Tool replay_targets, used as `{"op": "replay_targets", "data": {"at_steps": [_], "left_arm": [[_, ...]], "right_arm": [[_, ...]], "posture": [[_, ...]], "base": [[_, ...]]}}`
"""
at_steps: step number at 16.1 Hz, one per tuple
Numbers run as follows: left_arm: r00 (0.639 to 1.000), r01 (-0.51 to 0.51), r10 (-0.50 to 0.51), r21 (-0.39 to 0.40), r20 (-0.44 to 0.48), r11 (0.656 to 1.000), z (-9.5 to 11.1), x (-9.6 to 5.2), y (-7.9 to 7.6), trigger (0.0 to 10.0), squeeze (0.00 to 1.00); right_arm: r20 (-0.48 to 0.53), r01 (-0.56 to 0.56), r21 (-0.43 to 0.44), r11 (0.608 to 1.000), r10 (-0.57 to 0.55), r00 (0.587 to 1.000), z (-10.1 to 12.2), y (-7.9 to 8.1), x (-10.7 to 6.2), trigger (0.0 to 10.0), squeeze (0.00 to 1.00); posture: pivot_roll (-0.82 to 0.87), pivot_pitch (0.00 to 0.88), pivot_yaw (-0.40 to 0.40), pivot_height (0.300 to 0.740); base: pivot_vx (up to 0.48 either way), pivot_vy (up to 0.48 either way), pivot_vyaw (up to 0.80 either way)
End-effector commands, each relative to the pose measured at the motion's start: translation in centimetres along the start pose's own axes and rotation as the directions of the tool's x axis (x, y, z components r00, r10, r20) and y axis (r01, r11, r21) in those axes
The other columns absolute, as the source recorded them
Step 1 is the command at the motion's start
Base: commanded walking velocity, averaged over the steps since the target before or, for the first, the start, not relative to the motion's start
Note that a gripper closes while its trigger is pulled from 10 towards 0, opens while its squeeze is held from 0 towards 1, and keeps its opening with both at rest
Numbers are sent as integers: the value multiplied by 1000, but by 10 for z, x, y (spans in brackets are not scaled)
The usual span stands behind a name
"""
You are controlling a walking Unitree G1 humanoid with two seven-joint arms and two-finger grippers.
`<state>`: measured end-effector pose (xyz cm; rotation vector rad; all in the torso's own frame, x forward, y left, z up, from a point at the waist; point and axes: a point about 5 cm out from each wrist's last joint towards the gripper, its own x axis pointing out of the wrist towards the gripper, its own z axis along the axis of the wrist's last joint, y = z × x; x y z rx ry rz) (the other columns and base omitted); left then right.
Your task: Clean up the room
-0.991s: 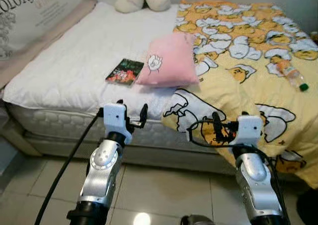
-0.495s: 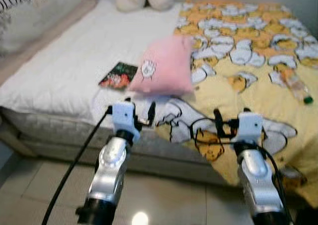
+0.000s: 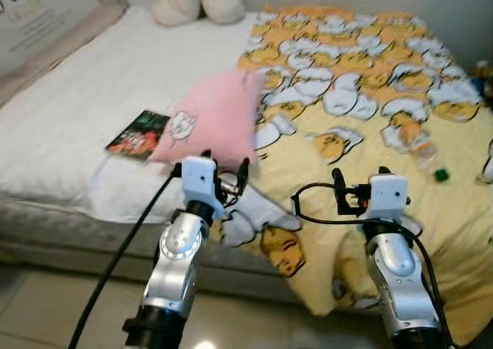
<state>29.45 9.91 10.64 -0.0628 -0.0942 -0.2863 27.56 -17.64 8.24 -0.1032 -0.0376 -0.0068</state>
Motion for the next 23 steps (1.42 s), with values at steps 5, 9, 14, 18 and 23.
{"op": "replay_targets", "data": {"at_steps": [5,9,14,18,23], "left_arm": [[999,-35,36,14,-12,999,-2,-1,10,10000,0],[1000,-30,30,9,-9,1000,-1,3,8,10000,0],[1000,-7,7,18,-13,1000,-2,3,8,10000,0],[995,-3,13,104,-98,995,-13,4,11,10000,0],[997,-50,50,11,-53,999,-7,4,17,10000,0]], "right_arm": [[-8,-23,6,1000,23,1000,-2,8,-1,10000,0],[-8,-18,-1,1000,18,1000,-2,6,-2,10000,0],[-14,-16,-1,1000,16,1000,-4,6,-5,10000,0],[-31,-13,-4,1000,13,999,-7,6,-5,10000,0],[-7,-17,-20,1000,17,1000,-3,4,-1,10000,0]], "posture": [[-185,0,66,740],[-195,0,69,740],[-198,0,75,740],[-198,0,81,740],[-193,0,75,740]], "base": [[0,-480,0],[0,-480,0],[0,-480,0],[0,-120,-197],[237,164,-234]]}}
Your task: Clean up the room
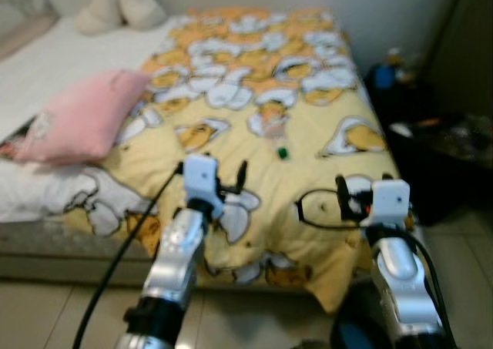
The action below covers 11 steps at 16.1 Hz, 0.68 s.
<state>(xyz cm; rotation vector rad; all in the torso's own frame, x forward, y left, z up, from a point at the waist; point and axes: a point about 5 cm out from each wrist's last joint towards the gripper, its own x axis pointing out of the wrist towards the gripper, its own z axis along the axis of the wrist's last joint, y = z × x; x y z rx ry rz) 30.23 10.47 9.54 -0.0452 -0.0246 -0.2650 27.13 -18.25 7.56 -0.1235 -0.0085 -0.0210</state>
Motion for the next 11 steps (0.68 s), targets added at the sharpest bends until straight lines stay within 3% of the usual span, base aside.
{"op": "replay_targets", "data": {"at_steps": [1,7,11], "left_arm": [[999,-30,29,6,21,1000,4,-1,9,10000,0],[997,-67,68,-25,25,997,4,-2,9,10000,0],[996,-75,76,-23,42,997,8,0,10,10000,0]], "right_arm": [[23,-29,-2,1000,30,999,4,9,4,10000,0],[19,-49,-6,999,49,999,5,11,8,10000,0],[10,-55,-10,998,55,998,5,12,12,10000,0]], "posture": [[-191,0,72,740],[-185,0,69,740],[-181,0,68,740]], "base": [[405,255,0],[449,0,0],[450,0,419]]}}
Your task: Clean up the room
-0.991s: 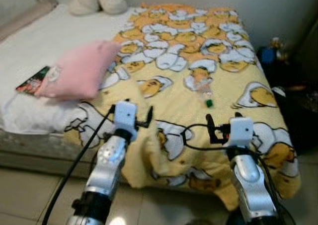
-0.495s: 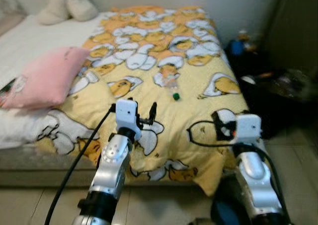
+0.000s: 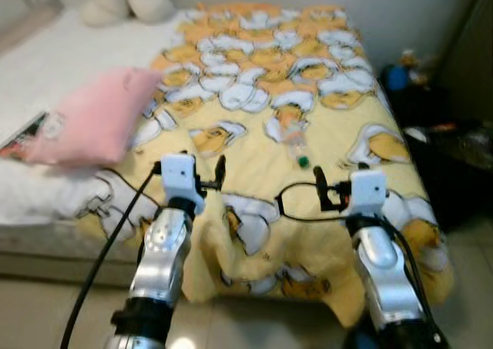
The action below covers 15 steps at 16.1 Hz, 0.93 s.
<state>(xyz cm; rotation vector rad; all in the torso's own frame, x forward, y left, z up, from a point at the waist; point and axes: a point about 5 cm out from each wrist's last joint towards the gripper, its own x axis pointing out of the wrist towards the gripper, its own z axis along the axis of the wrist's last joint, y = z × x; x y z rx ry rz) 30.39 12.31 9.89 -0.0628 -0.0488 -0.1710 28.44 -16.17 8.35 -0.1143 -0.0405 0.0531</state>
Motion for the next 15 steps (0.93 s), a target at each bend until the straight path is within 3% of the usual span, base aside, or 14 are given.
{"op": "replay_targets", "data": {"at_steps": [1,5,7,9,11,13,15], "left_arm": [[1000,17,-17,-8,16,1000,4,3,-8,10000,0],[999,40,-40,11,23,999,5,4,-10,10000,0],[998,62,-63,33,29,998,8,7,-12,10000,0],[995,100,-102,73,20,992,10,11,-16,10000,0],[993,108,-110,74,33,991,16,12,-16,10000,0],[991,127,-130,79,32,989,19,12,-16,10000,0],[985,155,-162,121,55,981,28,8,-14,10000,0]], "right_arm": [[-26,15,-23,1000,-16,1000,-4,-7,-1,10000,0],[-9,44,-16,999,-44,999,-1,-11,3,10000,0],[-9,103,-21,994,-103,995,5,-20,13,10000,0],[-38,237,-21,971,-238,971,14,-49,38,10000,0],[-62,281,-37,959,-283,957,22,-64,57,10000,0],[-127,304,3,953,-301,945,22,-65,70,10000,0],[-207,269,-11,963,-265,942,16,-53,78,10000,0]], "posture": [[-180,0,68,740],[-178,0,69,740],[-178,0,75,740],[-176,0,92,740],[-167,0,106,740],[-136,0,120,740],[-108,0,140,740]], "base": [[450,0,0],[471,0,0],[480,0,0],[0,0,0],[135,-197,0],[328,-347,0],[343,-332,0]]}}
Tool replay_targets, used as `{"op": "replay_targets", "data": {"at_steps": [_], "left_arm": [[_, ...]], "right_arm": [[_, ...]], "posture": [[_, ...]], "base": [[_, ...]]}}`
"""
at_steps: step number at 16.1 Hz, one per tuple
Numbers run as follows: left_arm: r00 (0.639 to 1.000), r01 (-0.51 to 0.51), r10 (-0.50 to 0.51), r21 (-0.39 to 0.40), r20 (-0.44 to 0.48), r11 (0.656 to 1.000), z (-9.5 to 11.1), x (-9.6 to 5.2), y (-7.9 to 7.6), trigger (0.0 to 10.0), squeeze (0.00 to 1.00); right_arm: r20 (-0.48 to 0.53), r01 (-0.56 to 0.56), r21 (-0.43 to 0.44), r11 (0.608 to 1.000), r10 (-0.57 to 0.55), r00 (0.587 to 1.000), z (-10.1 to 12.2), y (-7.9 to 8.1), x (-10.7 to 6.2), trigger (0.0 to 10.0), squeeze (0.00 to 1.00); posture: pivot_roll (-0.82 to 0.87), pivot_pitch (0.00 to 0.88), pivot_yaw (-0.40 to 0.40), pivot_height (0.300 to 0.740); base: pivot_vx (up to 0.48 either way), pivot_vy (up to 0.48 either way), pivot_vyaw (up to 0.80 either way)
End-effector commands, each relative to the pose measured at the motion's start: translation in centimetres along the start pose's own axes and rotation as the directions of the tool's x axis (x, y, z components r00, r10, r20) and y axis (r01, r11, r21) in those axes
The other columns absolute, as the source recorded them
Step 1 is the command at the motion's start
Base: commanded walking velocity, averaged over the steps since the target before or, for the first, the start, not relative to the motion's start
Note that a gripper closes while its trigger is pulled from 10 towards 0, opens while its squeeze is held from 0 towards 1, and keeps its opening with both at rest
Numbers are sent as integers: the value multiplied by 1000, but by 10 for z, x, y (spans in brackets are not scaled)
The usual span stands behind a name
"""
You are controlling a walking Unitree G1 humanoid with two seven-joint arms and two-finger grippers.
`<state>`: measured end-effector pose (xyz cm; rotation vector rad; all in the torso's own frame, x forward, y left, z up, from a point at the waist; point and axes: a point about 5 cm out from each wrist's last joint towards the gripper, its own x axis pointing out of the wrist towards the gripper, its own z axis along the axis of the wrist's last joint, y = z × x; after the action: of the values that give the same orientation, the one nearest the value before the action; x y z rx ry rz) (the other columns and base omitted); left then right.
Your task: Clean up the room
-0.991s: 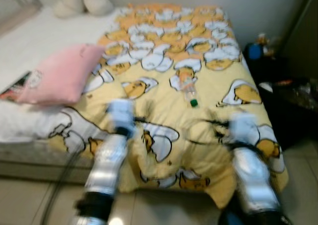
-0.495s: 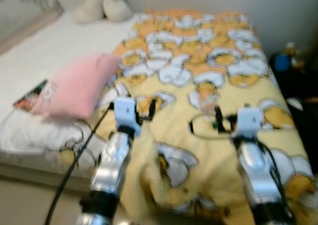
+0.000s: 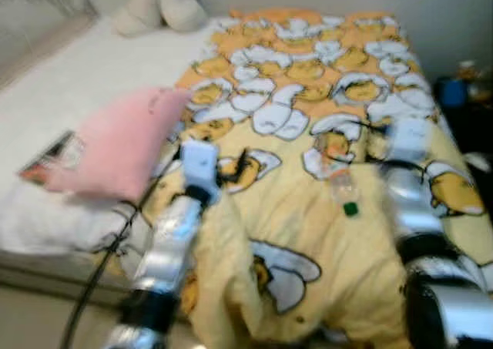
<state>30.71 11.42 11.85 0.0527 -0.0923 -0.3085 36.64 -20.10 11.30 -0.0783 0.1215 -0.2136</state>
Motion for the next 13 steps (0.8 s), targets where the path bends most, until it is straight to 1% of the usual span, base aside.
{"op": "replay_targets", "data": {"at_steps": [1,2,3,4,5,7,9,10,11,13], "left_arm": [[999,12,-13,24,29,1000,12,2,-2,10000,0],[999,24,-25,36,36,999,17,0,0,10000,0],[999,27,-29,39,42,999,19,0,2,10000,0],[998,30,-32,43,46,999,23,0,6,10000,0],[998,41,-43,54,46,998,24,-1,8,10000,0],[996,81,-84,70,41,994,25,-5,7,10000,0],[986,162,-166,102,30,981,29,-11,0,10000,0],[978,205,-208,104,16,973,29,-13,-2,10000,0],[972,233,-235,81,16,969,30,-15,-3,10000,0],[974,224,-226,86,12,971,29,-16,0,10000,0]], "right_arm": [[-75,-11,-39,999,8,997,-8,1,2,10000,0],[-106,-30,-55,998,24,994,-10,7,3,10000,0],[-116,-35,-98,995,24,993,-11,8,3,10000,0],[-107,-37,-182,983,17,994,-11,10,3,10000,0],[-85,-6,-195,981,-11,996,-11,10,2,10000,0],[-78,14,-157,988,-27,997,-13,7,2,10000,0],[-90,-5,-94,996,-3,996,-16,8,1,10000,0],[-121,-11,-104,995,-2,993,-20,9,0,10000,0],[-150,-9,-148,989,-14,989,-26,7,-1,10000,0],[-160,-2,-151,988,-23,987,-28,5,-1,10000,0]], "posture": [[-90,27,145,740],[-80,43,147,740],[-75,53,148,740],[-68,67,146,740],[-66,72,141,740],[-68,76,141,740],[-63,93,145,740],[-59,104,147,740],[-57,108,148,740],[-54,116,149,740]], "base": [[0,0,0],[0,0,0],[0,0,0],[0,0,0],[0,0,0],[0,0,0],[0,0,0],[0,0,0],[0,0,0],[0,0,0]]}}
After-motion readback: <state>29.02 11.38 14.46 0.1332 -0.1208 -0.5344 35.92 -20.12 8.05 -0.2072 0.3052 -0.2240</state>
